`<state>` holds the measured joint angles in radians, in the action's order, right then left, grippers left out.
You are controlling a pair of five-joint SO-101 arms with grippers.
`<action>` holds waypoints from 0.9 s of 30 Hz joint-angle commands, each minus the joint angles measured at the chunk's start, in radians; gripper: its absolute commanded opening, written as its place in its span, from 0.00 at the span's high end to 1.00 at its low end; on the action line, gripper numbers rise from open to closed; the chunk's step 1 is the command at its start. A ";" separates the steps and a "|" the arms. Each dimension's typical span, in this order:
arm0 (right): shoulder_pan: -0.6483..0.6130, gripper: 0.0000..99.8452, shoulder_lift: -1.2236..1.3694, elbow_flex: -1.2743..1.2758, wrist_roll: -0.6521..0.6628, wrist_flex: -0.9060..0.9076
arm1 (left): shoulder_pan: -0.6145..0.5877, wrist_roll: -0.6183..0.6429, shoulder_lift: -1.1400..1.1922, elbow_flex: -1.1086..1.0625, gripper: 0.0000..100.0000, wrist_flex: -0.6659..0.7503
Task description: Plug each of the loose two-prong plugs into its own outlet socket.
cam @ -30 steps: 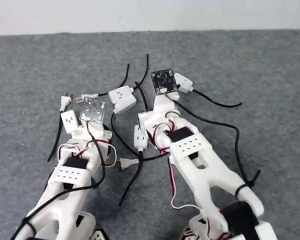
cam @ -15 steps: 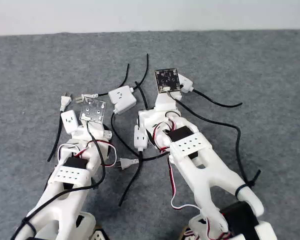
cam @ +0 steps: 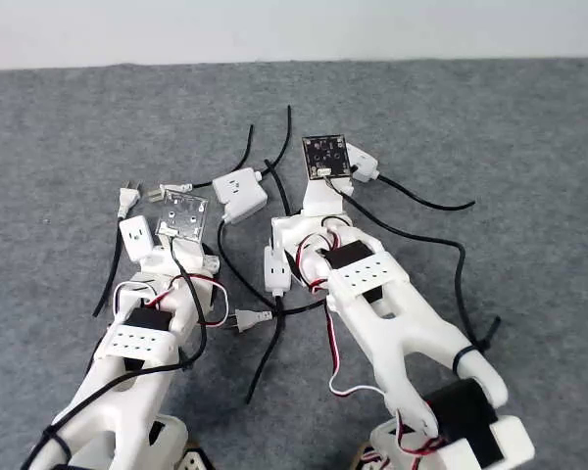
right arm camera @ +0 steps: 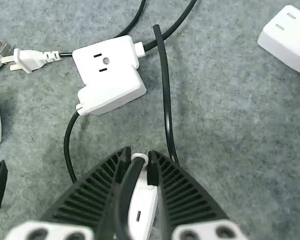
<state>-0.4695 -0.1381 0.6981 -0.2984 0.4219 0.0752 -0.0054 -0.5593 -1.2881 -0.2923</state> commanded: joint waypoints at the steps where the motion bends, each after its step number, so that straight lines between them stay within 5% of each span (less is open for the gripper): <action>1: -0.010 0.99 -0.021 -0.029 0.008 -0.007 | -0.009 0.009 -0.028 0.005 0.99 0.028; 15: -0.108 0.99 -0.107 0.150 0.250 0.054 | -0.011 0.009 -0.028 0.004 0.99 0.026; 27: -0.133 0.99 0.076 -0.006 0.342 0.234 | -0.043 0.009 -0.028 0.004 0.99 0.026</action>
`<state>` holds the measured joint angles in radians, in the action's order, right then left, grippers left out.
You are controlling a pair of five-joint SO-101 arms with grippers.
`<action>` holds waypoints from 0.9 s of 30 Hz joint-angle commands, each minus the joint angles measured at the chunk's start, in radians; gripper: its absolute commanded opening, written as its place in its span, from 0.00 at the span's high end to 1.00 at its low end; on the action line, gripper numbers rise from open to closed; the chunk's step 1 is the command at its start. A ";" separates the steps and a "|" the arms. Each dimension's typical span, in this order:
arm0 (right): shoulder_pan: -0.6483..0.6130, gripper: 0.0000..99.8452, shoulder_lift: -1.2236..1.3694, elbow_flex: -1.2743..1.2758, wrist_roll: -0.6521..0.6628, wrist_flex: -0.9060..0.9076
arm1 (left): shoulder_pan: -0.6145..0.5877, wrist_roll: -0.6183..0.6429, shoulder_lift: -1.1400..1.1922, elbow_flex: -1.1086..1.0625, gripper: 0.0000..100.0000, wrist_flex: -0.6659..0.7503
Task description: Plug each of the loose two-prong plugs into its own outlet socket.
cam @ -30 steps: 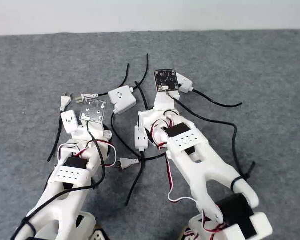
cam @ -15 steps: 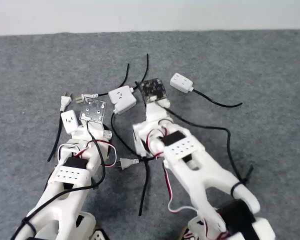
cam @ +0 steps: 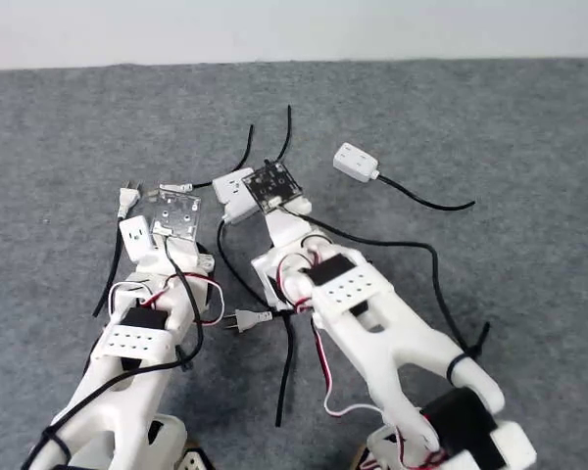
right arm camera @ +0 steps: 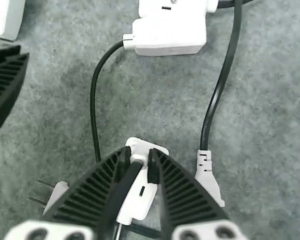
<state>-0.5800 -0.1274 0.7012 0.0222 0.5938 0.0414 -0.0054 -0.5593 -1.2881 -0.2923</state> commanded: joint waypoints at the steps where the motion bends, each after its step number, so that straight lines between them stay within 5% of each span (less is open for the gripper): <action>1: -0.022 0.99 0.067 -0.015 0.017 0.064 | -0.009 0.009 -0.028 0.004 0.99 0.026; 4: -0.022 0.97 0.053 -0.025 -0.014 0.064 | -0.009 0.009 -0.028 0.004 0.99 0.028; 12: -0.071 0.70 0.013 -0.025 -0.123 0.091 | -0.058 0.014 -0.029 0.022 0.99 0.051; 19: -0.139 0.74 0.012 -0.023 -0.130 0.059 | -0.149 0.020 -0.029 0.038 0.99 0.086; 27: -0.031 0.82 0.097 -0.072 -0.123 0.030 | -0.146 0.020 -0.028 0.035 0.99 0.084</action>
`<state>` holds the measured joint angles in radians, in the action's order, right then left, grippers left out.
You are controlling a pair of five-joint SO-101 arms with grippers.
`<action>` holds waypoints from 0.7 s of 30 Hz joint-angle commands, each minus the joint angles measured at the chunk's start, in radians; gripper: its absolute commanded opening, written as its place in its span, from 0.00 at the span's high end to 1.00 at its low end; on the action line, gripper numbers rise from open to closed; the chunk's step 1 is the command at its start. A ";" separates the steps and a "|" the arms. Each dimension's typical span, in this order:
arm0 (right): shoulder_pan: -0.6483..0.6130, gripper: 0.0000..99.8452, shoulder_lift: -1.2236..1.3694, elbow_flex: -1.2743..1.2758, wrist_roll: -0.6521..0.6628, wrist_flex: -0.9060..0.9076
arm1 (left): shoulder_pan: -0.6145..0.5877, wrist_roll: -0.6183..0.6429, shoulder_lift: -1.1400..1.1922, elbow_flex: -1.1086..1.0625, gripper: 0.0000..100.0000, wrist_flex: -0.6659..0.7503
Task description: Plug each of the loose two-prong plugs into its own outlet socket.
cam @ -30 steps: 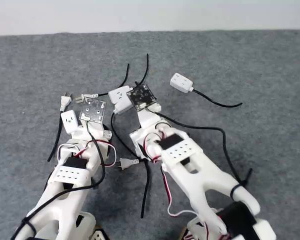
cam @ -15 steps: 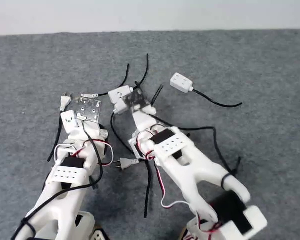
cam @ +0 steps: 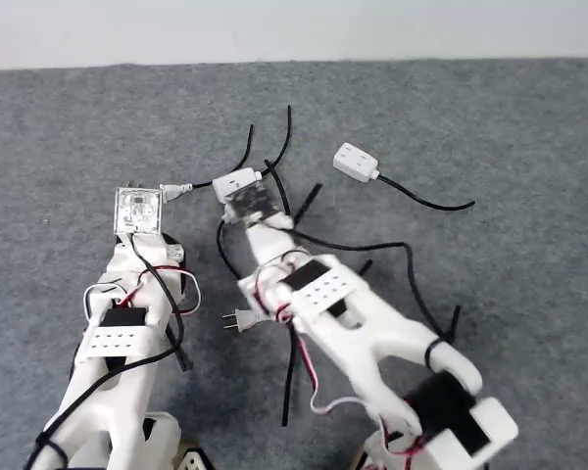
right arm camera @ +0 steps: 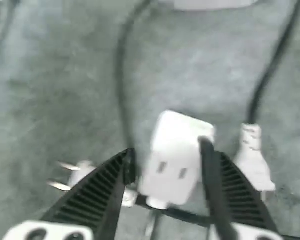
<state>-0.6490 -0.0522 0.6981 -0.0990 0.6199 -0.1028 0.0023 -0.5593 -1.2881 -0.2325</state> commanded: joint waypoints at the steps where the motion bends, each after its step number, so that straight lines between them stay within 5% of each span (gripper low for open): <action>1: 0.038 0.82 0.045 -0.095 0.000 0.027 | -0.002 0.012 -0.028 0.035 0.99 0.025; 7: 0.039 0.84 0.170 -0.239 0.029 0.159 | 0.000 0.012 -0.026 0.033 0.99 0.025; 11: 0.059 1.00 0.154 -0.256 0.026 0.182 | 0.002 0.012 -0.025 0.033 0.99 0.025; 21: 0.358 0.99 -0.426 -0.184 0.078 0.412 | 0.018 0.012 -0.020 0.035 0.99 0.026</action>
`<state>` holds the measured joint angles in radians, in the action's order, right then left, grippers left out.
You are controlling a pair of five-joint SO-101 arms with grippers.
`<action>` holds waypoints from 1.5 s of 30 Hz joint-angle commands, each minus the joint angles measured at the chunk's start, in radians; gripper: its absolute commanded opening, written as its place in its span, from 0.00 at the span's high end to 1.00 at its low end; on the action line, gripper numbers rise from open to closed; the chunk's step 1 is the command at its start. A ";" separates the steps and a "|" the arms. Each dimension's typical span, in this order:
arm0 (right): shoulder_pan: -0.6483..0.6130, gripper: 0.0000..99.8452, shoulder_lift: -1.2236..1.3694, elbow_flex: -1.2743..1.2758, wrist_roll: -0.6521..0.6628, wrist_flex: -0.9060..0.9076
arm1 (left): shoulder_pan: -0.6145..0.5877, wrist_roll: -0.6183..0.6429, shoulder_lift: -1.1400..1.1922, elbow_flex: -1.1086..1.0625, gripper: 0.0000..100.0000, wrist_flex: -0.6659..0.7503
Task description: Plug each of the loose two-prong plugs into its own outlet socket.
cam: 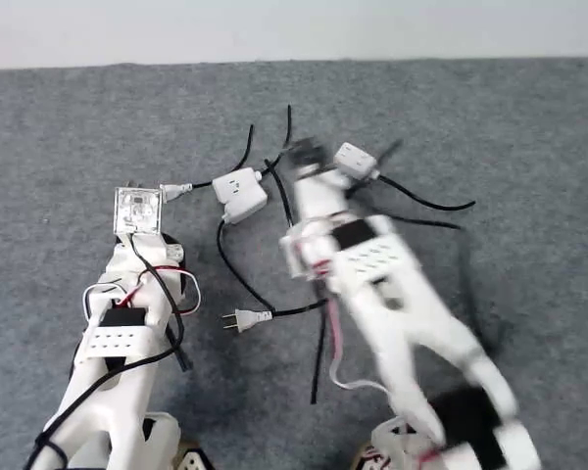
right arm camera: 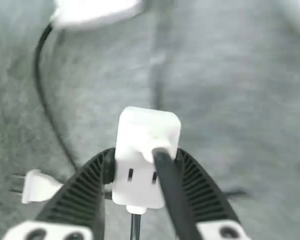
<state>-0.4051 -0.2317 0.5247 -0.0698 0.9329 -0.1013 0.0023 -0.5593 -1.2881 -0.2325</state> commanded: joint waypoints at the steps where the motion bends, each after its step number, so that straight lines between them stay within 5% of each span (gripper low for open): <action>1: 0.165 0.99 -0.306 -0.011 0.081 0.139 | 0.017 0.012 -0.020 0.035 0.99 0.025; 8: 0.665 0.99 -0.475 0.003 0.284 0.325 | 0.049 0.011 0.020 0.059 0.99 -0.023; 13: 1.003 0.99 -0.361 0.061 0.397 0.173 | 0.051 0.003 0.209 0.251 0.99 -0.187; 22: 1.400 0.99 0.111 -0.098 0.431 -0.177 | 0.051 0.003 0.290 0.314 0.99 -0.195; 26: 1.475 0.98 0.378 -0.299 0.431 -0.170 | 0.057 0.003 0.269 0.298 0.99 -0.195; 32: 1.478 0.77 0.602 -0.560 0.377 0.038 | 0.060 0.005 0.265 0.305 0.85 -0.199; 45: 1.379 0.80 0.390 -0.647 0.293 0.374 | 0.155 0.040 0.276 0.380 0.81 -0.201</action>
<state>1.0019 0.2624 -0.0767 0.2355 1.2566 -0.0046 0.0115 -0.2509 -0.9843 -0.4304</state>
